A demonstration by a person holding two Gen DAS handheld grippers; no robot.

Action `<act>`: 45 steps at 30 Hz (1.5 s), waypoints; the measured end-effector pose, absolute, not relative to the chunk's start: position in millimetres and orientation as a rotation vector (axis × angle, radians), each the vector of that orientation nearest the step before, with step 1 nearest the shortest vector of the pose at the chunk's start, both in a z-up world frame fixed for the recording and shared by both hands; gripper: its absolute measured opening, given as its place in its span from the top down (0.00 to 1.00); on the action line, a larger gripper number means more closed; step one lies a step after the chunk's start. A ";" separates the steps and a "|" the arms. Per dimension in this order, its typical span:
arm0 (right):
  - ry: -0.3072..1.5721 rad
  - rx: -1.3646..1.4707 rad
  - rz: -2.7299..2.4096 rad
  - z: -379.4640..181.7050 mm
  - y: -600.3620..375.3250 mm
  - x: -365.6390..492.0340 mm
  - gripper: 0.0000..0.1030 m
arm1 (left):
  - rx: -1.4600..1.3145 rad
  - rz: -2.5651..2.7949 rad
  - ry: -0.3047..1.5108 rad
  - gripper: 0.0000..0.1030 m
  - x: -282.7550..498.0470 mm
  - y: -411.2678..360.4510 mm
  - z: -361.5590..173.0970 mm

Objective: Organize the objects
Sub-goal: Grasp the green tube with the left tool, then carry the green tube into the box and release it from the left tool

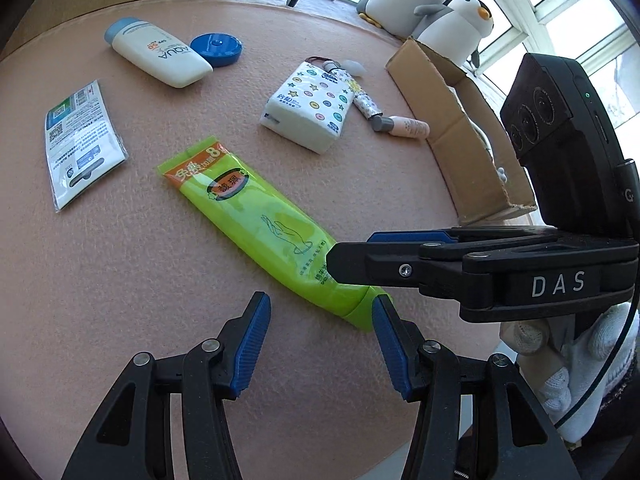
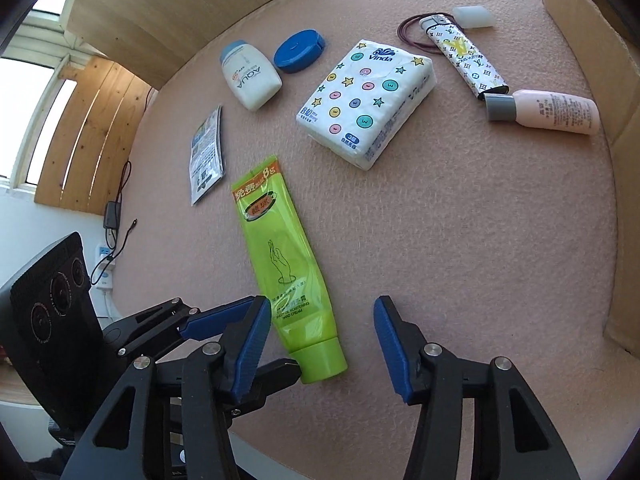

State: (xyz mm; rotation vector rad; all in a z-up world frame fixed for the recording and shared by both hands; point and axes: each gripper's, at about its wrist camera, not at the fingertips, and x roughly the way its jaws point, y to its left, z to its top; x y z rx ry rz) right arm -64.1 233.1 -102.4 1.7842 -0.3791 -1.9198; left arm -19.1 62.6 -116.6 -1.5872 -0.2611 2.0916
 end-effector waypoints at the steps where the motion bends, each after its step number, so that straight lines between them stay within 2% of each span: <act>1: -0.376 1.782 -1.920 -102.3 232.7 -62.7 0.54 | -1.588 2.092 -0.260 0.45 -18.4 62.6 -115.5; 3: -0.376 1.782 -1.906 -102.3 231.5 -60.3 0.60 | -1.584 2.098 -0.247 0.45 -16.7 64.1 -112.2; 5: -0.393 1.791 -1.871 -105.5 230.0 -58.1 0.71 | -1.581 2.104 -0.228 0.45 -14.4 65.7 -109.3; 19: -0.428 1.769 -1.866 -99.6 227.3 -47.9 0.72 | -1.570 2.101 -0.231 0.45 2.6 63.6 -99.7; 35: -0.387 1.648 -1.940 -60.5 220.8 -41.0 0.73 | -1.506 2.175 -0.282 0.46 29.8 46.2 -61.3; 45: -0.409 1.553 -2.008 -30.8 230.0 -42.0 0.73 | -1.423 2.225 -0.236 0.46 4.9 73.8 -43.5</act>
